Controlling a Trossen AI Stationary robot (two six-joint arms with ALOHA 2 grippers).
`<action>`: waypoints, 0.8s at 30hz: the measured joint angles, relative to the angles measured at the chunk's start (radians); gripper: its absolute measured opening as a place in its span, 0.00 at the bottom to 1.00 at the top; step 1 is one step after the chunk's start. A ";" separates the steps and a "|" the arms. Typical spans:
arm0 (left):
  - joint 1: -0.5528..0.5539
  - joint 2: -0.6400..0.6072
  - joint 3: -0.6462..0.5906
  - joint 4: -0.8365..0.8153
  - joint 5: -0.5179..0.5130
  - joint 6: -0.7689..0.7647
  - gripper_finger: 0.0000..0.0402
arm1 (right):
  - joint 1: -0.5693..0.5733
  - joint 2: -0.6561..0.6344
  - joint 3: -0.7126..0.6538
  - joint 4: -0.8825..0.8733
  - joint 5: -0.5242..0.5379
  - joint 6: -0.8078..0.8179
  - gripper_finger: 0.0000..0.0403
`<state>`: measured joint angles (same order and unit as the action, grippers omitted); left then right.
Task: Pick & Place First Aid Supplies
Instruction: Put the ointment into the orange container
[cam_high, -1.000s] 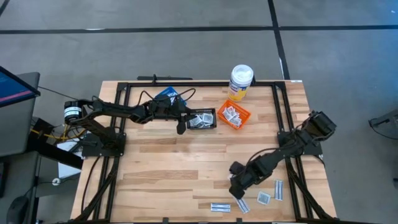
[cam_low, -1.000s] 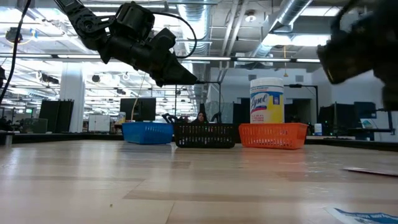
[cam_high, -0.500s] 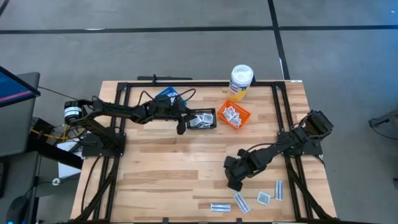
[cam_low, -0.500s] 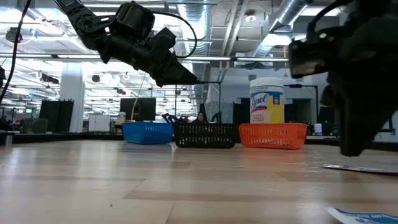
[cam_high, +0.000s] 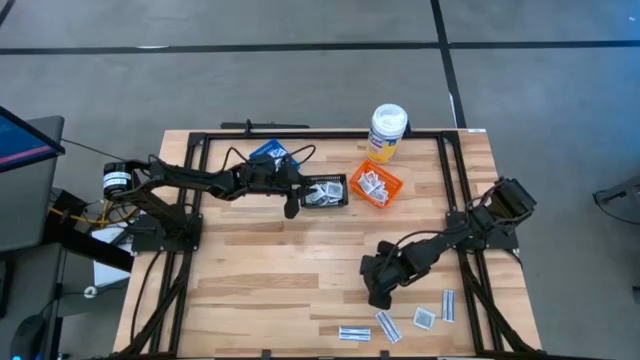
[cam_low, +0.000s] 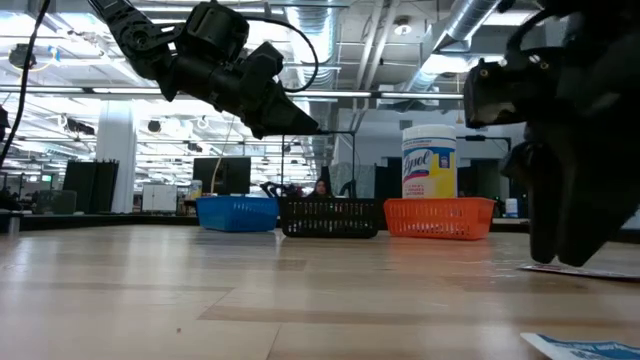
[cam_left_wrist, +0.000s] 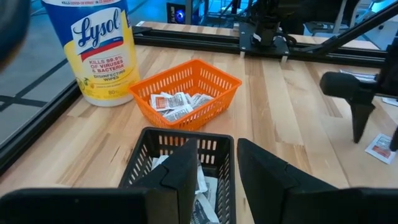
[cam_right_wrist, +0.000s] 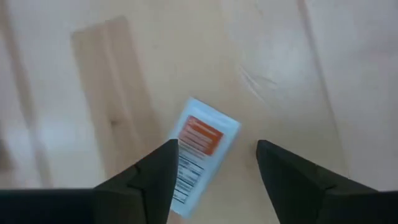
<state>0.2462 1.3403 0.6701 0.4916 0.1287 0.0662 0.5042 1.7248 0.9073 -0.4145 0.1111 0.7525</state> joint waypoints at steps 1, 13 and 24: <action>0.000 0.000 0.000 -0.001 0.000 0.000 0.29 | 0.001 0.000 0.000 -0.013 0.014 0.000 0.53; 0.000 0.000 0.000 -0.004 0.000 0.000 0.29 | 0.006 0.108 0.010 -0.026 0.052 -0.116 0.41; 0.000 0.000 0.000 -0.004 0.000 0.000 0.29 | -0.031 0.021 -0.001 -0.060 0.064 -0.092 0.02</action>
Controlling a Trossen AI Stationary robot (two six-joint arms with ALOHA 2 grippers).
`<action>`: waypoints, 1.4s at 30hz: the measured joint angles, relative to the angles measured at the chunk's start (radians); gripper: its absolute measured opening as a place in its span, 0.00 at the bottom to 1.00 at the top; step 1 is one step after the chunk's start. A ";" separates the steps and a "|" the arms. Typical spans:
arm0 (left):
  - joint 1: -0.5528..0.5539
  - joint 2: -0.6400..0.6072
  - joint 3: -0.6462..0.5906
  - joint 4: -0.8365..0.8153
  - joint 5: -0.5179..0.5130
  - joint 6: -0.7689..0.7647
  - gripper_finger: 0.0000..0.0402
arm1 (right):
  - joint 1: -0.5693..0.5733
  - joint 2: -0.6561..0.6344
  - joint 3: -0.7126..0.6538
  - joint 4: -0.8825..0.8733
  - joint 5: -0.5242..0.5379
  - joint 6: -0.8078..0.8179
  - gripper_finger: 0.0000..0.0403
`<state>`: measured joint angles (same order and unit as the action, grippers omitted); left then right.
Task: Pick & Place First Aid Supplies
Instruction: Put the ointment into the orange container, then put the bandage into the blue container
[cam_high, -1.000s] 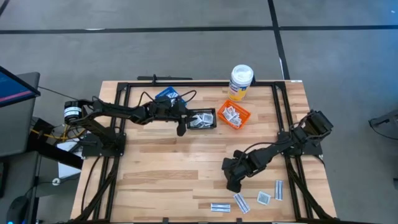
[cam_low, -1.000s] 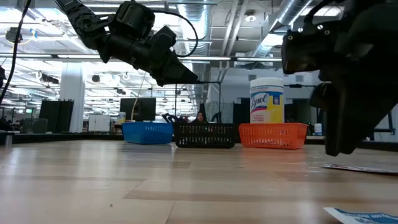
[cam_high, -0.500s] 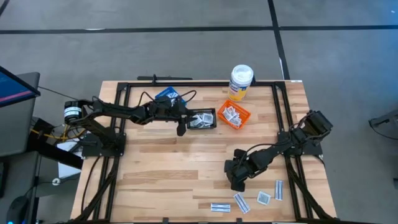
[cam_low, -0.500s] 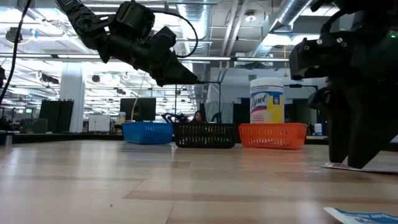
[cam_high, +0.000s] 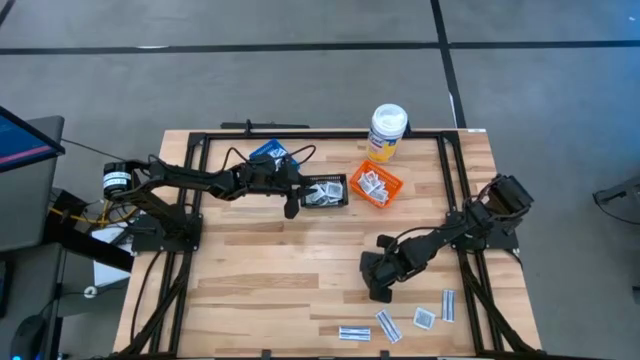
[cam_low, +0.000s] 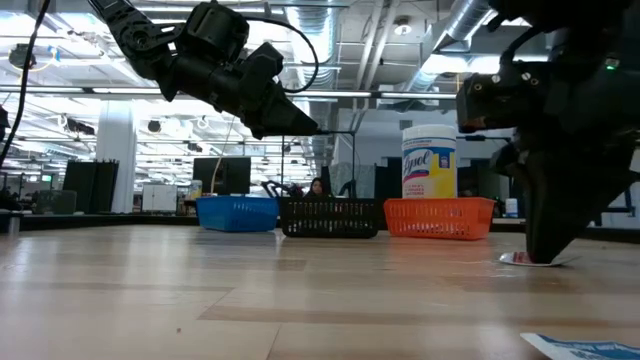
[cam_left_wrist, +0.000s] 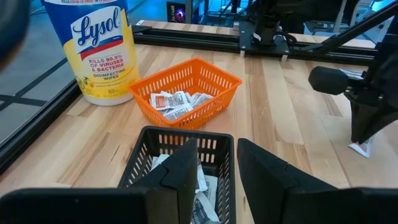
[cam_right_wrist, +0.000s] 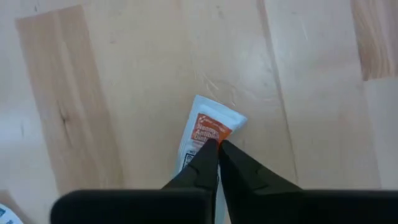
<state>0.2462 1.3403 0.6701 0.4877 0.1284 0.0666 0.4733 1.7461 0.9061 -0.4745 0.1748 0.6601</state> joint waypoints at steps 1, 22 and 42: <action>0.000 0.000 0.000 0.000 0.000 0.000 0.29 | -0.006 -0.010 -0.001 0.001 -0.002 0.000 0.03; 0.000 0.000 0.000 0.003 0.000 -0.001 0.29 | -0.436 -0.298 0.000 -0.289 0.549 -0.298 0.03; 0.000 0.000 0.000 0.002 0.000 -0.004 0.29 | -0.589 -0.298 0.002 -0.385 -0.002 -0.273 0.30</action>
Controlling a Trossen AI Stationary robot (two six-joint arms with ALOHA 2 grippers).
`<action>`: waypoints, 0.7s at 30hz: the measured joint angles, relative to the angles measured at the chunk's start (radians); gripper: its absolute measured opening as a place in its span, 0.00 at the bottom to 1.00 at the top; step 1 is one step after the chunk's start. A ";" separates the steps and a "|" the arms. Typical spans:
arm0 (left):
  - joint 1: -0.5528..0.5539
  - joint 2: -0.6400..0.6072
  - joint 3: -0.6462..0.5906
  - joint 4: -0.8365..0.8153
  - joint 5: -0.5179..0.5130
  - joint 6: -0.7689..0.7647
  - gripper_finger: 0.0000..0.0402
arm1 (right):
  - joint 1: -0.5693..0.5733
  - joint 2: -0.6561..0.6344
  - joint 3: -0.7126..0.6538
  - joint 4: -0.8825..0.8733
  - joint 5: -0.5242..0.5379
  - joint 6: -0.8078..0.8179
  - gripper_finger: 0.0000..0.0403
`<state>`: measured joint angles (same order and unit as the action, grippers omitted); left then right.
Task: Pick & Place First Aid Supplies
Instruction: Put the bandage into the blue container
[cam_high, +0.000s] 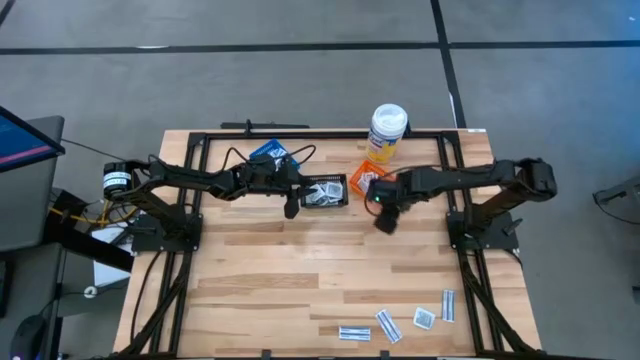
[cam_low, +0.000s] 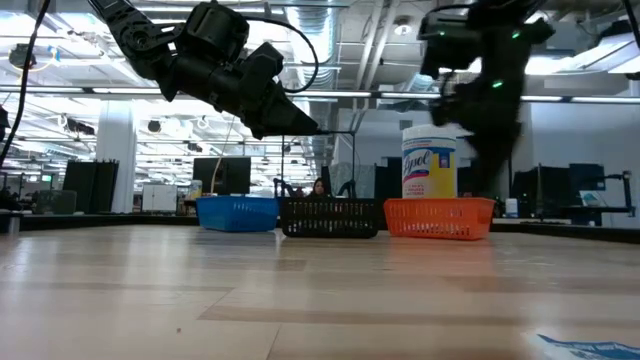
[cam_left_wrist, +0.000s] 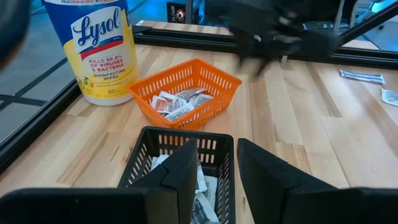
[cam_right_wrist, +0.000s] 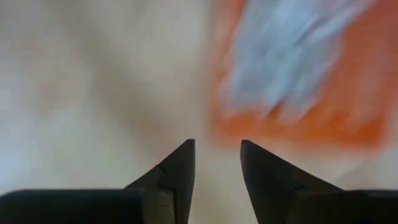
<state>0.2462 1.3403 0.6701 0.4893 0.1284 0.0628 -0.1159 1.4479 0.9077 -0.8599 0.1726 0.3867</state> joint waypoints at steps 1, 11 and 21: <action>0.000 0.000 0.000 0.000 0.000 0.000 0.29 | 0.018 0.000 0.000 -0.050 -0.077 0.028 0.30; 0.000 0.000 0.000 0.000 0.000 0.000 0.29 | 0.373 0.000 0.000 -0.244 -0.362 0.316 0.30; 0.000 0.000 0.000 0.000 0.000 0.000 0.29 | 0.689 -0.002 0.000 -0.296 -0.412 0.792 0.29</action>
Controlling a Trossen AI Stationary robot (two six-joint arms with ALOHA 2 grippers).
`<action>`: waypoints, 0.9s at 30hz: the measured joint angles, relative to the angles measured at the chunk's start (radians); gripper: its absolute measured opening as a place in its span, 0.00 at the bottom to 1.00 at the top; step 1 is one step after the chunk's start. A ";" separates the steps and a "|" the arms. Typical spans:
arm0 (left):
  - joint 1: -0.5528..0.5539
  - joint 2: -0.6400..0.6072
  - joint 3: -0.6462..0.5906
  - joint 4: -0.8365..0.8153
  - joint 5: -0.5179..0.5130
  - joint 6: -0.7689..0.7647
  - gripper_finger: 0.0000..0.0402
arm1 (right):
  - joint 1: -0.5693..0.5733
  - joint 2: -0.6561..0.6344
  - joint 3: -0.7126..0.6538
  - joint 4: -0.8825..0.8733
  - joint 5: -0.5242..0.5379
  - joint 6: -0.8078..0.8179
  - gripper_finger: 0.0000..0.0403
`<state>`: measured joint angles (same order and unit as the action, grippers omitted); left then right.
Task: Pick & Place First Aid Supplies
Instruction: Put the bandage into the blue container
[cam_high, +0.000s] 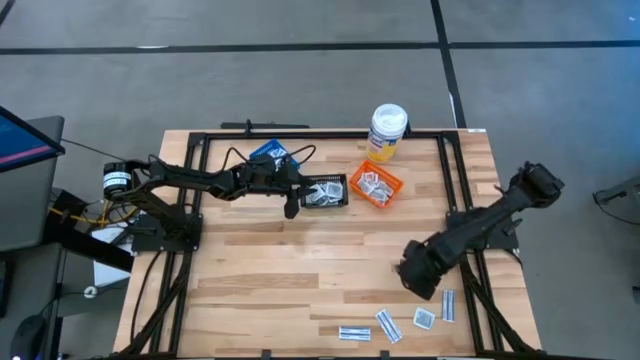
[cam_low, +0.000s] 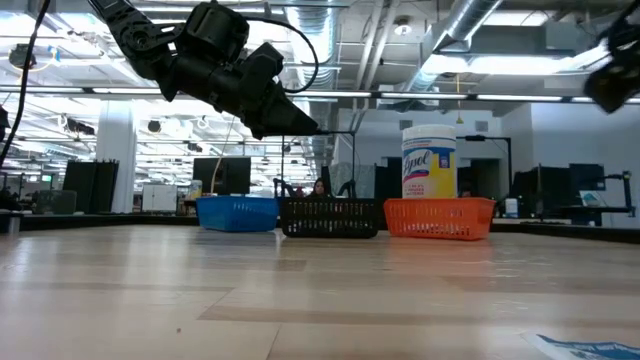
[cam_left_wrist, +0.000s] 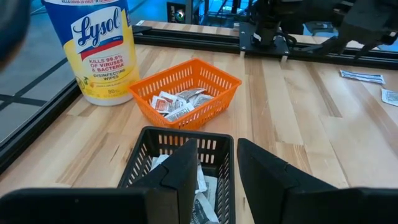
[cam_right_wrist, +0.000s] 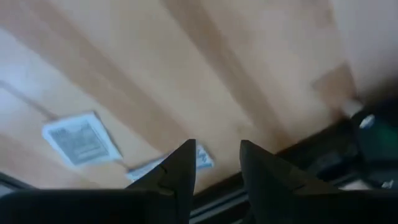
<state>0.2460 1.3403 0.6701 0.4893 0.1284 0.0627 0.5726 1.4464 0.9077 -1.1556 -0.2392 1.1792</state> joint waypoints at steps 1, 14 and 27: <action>0.000 0.000 0.000 0.000 0.000 0.000 0.29 | 0.024 0.000 0.000 0.001 -0.007 0.024 0.29; -0.040 0.000 0.000 0.002 0.000 0.000 0.29 | 0.256 0.006 -0.213 0.369 -0.190 0.356 0.30; -0.045 0.000 0.000 0.009 0.000 0.000 0.29 | 0.329 0.089 -0.217 0.396 -0.116 0.359 0.51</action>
<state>0.2012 1.3403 0.6701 0.4980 0.1284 0.0624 0.9018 1.5349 0.6911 -0.7594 -0.3549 1.5384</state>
